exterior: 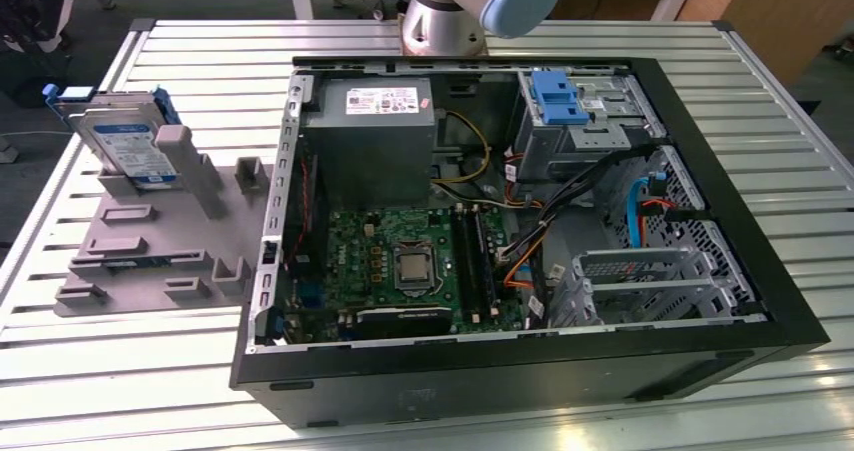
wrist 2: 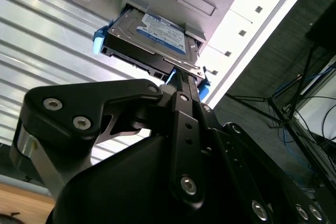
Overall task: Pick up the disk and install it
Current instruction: 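Pick up the disk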
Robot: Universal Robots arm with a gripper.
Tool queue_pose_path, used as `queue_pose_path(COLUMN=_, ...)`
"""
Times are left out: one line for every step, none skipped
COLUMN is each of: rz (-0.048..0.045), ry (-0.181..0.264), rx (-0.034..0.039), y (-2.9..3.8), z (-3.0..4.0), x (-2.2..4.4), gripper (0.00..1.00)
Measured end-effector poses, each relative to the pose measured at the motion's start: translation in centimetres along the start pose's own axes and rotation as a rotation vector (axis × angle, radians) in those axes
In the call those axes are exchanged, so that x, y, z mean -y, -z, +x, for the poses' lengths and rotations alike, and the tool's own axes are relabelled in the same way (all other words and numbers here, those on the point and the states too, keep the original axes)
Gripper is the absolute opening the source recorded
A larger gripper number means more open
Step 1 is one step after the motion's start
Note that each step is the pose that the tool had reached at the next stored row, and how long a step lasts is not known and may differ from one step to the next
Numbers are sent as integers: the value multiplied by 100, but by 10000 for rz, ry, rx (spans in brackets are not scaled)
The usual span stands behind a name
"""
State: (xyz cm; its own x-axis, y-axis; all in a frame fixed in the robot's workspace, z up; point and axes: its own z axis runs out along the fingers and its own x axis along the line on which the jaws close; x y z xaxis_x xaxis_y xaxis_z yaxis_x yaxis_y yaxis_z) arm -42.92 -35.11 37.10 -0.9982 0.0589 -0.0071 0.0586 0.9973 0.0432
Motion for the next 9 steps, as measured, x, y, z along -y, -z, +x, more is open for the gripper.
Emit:
queue_pose_path(rz=0, ry=19, rx=-1, y=0, z=0, x=0, gripper=11)
queue_pose_path(rz=0, ry=37, rx=-2, y=0, z=0, x=0, gripper=11)
queue_pose_path(rz=0, ry=55, rx=-3, y=0, z=0, x=0, gripper=11)
queue_pose_path(rz=0, ry=73, rx=-4, y=0, z=0, x=0, gripper=11)
queue_pose_path(rz=0, ry=91, rx=-5, y=0, z=0, x=0, gripper=11)
queue_pose_path(rz=0, ry=109, rx=-5, y=0, z=0, x=0, gripper=11)
queue_pose_path(rz=0, ry=129, rx=-6, y=0, z=0, x=0, gripper=11)
queue_pose_path(rz=-1, ry=150, rx=-7, y=0, z=0, x=0, gripper=11)
queue_pose_path(rz=-1, ry=170, rx=-8, y=0, z=0, x=0, gripper=11)
